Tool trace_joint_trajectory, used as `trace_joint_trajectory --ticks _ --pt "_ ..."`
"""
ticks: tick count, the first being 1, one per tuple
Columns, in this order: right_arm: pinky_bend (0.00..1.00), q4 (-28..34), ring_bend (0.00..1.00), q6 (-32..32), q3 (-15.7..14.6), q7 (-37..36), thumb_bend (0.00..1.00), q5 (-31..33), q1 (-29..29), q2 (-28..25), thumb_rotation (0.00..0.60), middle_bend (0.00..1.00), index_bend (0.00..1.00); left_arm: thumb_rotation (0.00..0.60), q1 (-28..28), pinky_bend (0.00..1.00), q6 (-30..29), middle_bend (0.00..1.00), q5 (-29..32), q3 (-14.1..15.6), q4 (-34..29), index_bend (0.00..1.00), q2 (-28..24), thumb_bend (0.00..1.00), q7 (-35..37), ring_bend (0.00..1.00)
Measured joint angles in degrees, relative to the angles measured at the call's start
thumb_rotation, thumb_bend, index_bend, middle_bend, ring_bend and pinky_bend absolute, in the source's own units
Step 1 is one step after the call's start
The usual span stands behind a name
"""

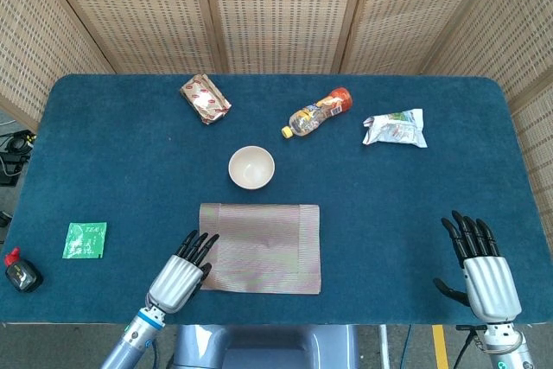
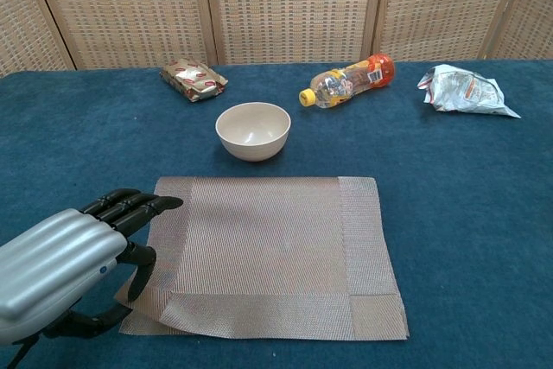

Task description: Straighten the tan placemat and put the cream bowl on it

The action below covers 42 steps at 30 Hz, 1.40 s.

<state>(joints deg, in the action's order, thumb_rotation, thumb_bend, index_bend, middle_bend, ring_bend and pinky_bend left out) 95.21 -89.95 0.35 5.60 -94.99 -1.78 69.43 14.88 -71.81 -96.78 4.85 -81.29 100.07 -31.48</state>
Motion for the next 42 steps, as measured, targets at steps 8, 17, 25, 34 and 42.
trace_joint_trajectory --ticks 8,17,25,34,42 --pt "0.00 0.02 0.00 0.22 0.15 -0.25 0.17 0.46 -0.05 -0.15 0.600 0.00 0.00 0.600 0.52 0.00 -0.15 0.00 0.06 -0.32 -1.24 0.70 -0.63 0.46 -0.07 0.00" --pt "0.00 -0.18 0.00 1.19 0.82 -0.53 0.17 2.37 -0.31 -0.32 0.600 0.00 0.00 0.600 2.69 0.00 0.69 0.00 1.31 -3.65 -5.99 0.70 -2.85 0.46 -1.01 0.00" --pt "0.00 0.06 0.00 1.93 1.20 0.48 0.17 3.63 -0.47 -0.43 0.600 0.00 0.00 0.600 7.79 0.00 5.41 0.00 7.09 -12.18 -10.40 0.71 -6.36 0.46 -3.42 0.00" --pt "0.00 -0.68 0.00 2.70 1.47 1.98 0.17 3.94 -1.01 0.65 0.600 0.00 0.00 0.600 17.24 0.00 13.29 0.00 22.11 -25.94 -9.34 0.69 -8.36 0.46 -6.29 0.00" --pt "0.00 -1.01 0.00 3.79 2.04 1.90 0.17 5.86 -1.36 0.98 0.600 0.00 0.00 0.600 29.88 0.00 19.96 0.00 38.93 -33.84 6.23 0.64 -5.19 0.46 -10.56 0.00"
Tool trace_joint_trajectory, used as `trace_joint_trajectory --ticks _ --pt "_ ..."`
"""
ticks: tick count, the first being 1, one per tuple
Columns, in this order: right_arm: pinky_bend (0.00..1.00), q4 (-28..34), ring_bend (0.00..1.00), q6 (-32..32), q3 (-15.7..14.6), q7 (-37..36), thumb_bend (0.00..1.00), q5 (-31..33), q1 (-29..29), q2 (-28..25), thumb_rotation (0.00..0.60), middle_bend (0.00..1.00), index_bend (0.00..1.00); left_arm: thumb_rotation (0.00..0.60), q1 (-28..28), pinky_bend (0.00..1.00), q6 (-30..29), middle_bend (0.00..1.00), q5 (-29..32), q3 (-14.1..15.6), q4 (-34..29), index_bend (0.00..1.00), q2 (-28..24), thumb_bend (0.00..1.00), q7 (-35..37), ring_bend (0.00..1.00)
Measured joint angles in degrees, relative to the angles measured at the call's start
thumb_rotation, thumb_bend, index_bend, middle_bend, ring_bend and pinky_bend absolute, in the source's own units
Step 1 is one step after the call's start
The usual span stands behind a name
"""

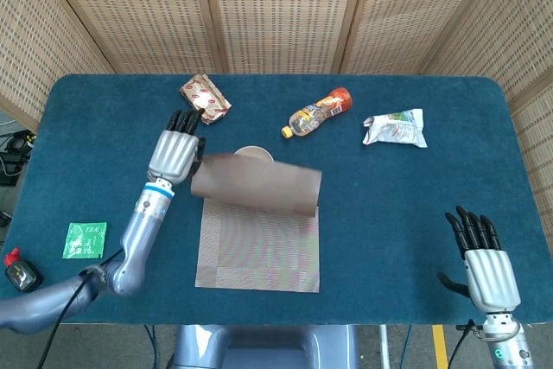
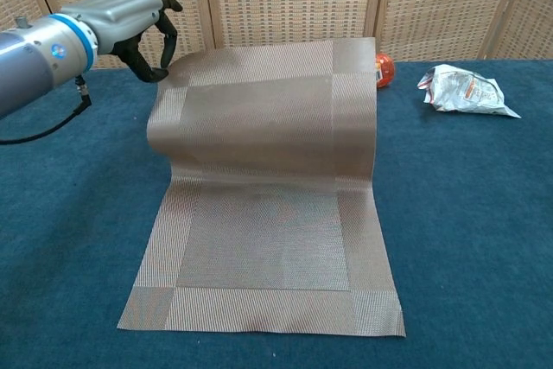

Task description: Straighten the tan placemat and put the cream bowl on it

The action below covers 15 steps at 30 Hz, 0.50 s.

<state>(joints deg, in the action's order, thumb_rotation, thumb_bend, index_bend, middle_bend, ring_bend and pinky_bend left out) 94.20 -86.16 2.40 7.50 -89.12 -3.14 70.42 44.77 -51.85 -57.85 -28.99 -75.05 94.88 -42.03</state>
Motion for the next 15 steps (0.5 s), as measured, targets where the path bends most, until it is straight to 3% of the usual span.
trace_joint_trajectory --ticks 2,9,15 --pt "0.00 -0.29 0.00 0.34 0.35 0.01 0.17 0.70 -0.18 0.08 0.600 0.00 0.00 0.600 2.70 0.00 0.97 0.00 2.55 -0.85 4.22 0.57 1.02 0.44 -0.89 0.00" --pt "0.00 -1.17 0.00 2.03 1.34 0.25 0.17 3.27 -0.93 0.53 0.600 0.00 0.00 0.600 9.49 0.00 4.38 0.00 10.73 -0.89 17.79 0.03 4.89 0.27 -2.75 0.00" --pt "0.00 -1.54 0.00 2.46 1.12 1.30 0.17 3.26 -1.20 1.17 0.600 0.00 0.00 0.600 9.72 0.00 4.92 0.00 10.88 0.86 20.54 0.00 5.15 0.20 1.55 0.00"
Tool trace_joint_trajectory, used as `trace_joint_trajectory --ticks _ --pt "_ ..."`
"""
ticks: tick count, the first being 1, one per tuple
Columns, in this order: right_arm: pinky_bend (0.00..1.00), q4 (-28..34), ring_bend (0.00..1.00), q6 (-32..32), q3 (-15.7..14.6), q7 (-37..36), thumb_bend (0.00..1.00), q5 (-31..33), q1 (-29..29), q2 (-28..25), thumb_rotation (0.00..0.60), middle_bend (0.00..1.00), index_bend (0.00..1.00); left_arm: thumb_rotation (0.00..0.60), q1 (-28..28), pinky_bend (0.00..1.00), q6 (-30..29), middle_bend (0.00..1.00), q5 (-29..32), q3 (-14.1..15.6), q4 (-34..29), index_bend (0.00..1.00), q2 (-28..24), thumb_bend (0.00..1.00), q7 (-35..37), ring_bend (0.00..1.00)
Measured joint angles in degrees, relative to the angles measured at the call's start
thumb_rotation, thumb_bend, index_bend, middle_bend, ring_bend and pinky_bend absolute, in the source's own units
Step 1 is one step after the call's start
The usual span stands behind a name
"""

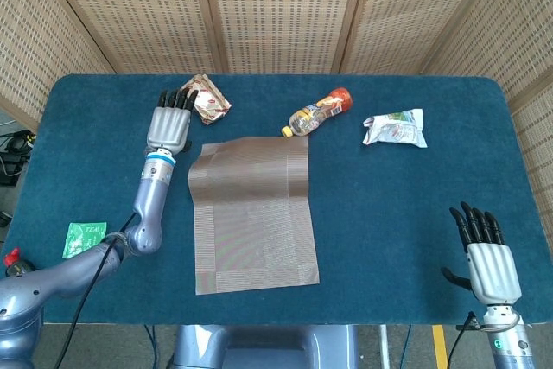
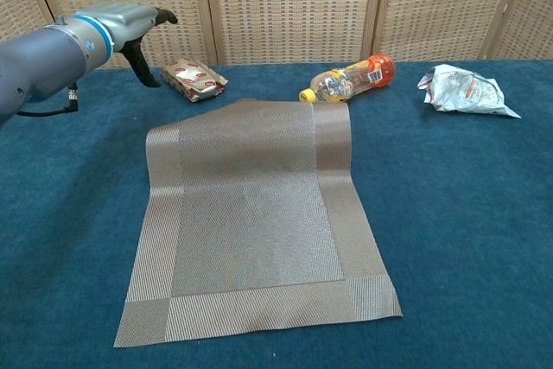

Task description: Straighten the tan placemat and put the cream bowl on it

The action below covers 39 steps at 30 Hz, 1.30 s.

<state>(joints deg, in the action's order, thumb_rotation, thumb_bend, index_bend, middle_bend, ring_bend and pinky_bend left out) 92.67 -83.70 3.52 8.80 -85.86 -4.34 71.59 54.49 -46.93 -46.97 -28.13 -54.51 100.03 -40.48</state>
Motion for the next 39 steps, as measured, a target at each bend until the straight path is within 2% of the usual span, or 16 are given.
trace_joint_trajectory --ticks 8,14,18,27,33,39 --pt "0.00 0.00 0.00 0.17 -0.71 1.43 0.15 -0.87 -0.24 0.71 0.600 0.00 0.00 0.600 -3.16 0.00 -1.96 0.00 -4.34 2.66 -4.45 0.00 -4.41 0.18 8.11 0.00" --pt "0.00 0.03 0.00 -0.39 -1.26 0.79 0.12 -2.46 -0.28 0.82 0.600 0.00 0.00 0.600 -8.63 0.00 -6.75 0.00 -10.06 5.69 -14.01 0.00 -10.18 0.18 14.45 0.00" --pt "0.00 -0.38 0.00 -0.24 -1.82 0.31 0.11 -3.19 -0.41 1.07 0.600 0.00 0.00 0.600 -14.74 0.00 -13.02 0.00 -16.34 10.12 -21.94 0.00 -15.30 0.19 18.46 0.00" --pt "0.00 -1.85 0.00 0.78 -2.58 -0.65 0.11 -4.03 -0.93 1.84 0.600 0.00 0.00 0.600 -27.45 0.00 -26.35 0.00 -26.74 20.82 -33.43 0.00 -22.84 0.19 23.84 0.00" --pt "0.00 -2.37 0.00 0.41 -2.83 -2.19 0.10 -5.02 -1.10 1.78 0.600 0.00 0.00 0.600 -34.65 0.00 -33.52 0.00 -32.40 26.90 -38.28 0.00 -25.47 0.19 26.80 0.00" --pt "0.00 -3.57 0.00 0.42 -3.28 -3.33 0.07 -6.23 -1.45 2.23 0.600 0.00 0.00 0.600 -40.60 0.00 -39.25 0.00 -37.50 32.14 -40.16 0.00 -27.61 0.19 27.42 0.00"
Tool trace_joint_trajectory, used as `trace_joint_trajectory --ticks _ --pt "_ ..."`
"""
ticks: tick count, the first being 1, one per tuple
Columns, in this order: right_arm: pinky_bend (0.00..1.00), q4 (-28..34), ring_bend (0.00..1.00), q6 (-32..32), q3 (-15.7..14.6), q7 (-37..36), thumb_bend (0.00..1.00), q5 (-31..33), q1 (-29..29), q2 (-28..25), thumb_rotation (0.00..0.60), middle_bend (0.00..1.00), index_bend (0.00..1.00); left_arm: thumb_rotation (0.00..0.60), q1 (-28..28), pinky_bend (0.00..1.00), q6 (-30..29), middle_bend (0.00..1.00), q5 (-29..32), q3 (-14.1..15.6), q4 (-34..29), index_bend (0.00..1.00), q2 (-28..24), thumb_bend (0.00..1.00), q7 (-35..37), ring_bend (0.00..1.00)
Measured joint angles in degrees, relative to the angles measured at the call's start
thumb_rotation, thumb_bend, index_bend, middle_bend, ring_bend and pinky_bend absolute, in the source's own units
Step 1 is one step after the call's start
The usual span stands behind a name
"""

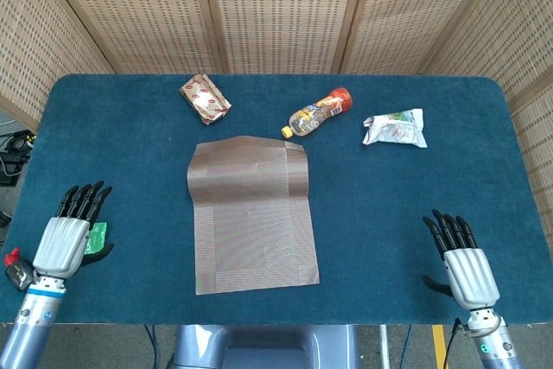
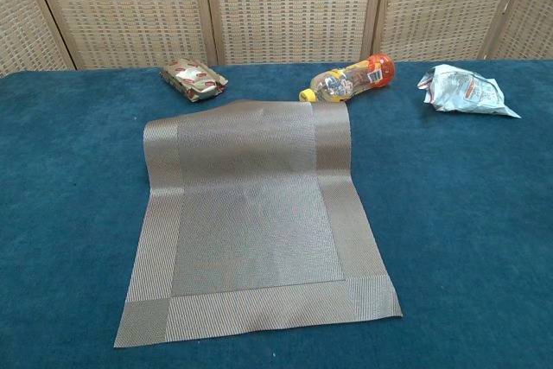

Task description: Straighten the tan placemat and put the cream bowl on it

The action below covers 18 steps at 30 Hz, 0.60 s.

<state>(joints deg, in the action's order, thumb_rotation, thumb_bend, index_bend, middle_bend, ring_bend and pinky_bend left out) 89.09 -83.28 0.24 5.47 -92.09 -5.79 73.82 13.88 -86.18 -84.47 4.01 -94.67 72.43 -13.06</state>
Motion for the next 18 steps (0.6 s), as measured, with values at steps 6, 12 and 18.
trace_joint_trajectory --ticks 6,12,18 --pt "0.00 -1.24 0.00 -0.44 -0.81 1.71 0.06 -2.47 -0.30 1.52 0.600 0.00 0.00 0.600 -5.76 0.00 -5.93 0.00 -3.05 2.75 0.43 0.00 -0.84 0.19 -0.49 0.00" --pt "0.00 -1.82 0.00 0.99 -2.09 3.57 0.06 -4.72 -1.32 4.39 0.600 0.00 0.00 0.600 -8.12 0.00 -7.63 0.00 -4.63 2.89 1.44 0.00 -1.08 0.19 1.11 0.00" --pt "0.00 -1.14 0.00 3.92 -2.48 7.94 0.06 -6.01 -3.06 9.22 0.600 0.00 0.00 0.600 -8.97 0.00 -8.43 0.00 -4.81 1.40 2.24 0.00 -0.76 0.19 1.90 0.00"
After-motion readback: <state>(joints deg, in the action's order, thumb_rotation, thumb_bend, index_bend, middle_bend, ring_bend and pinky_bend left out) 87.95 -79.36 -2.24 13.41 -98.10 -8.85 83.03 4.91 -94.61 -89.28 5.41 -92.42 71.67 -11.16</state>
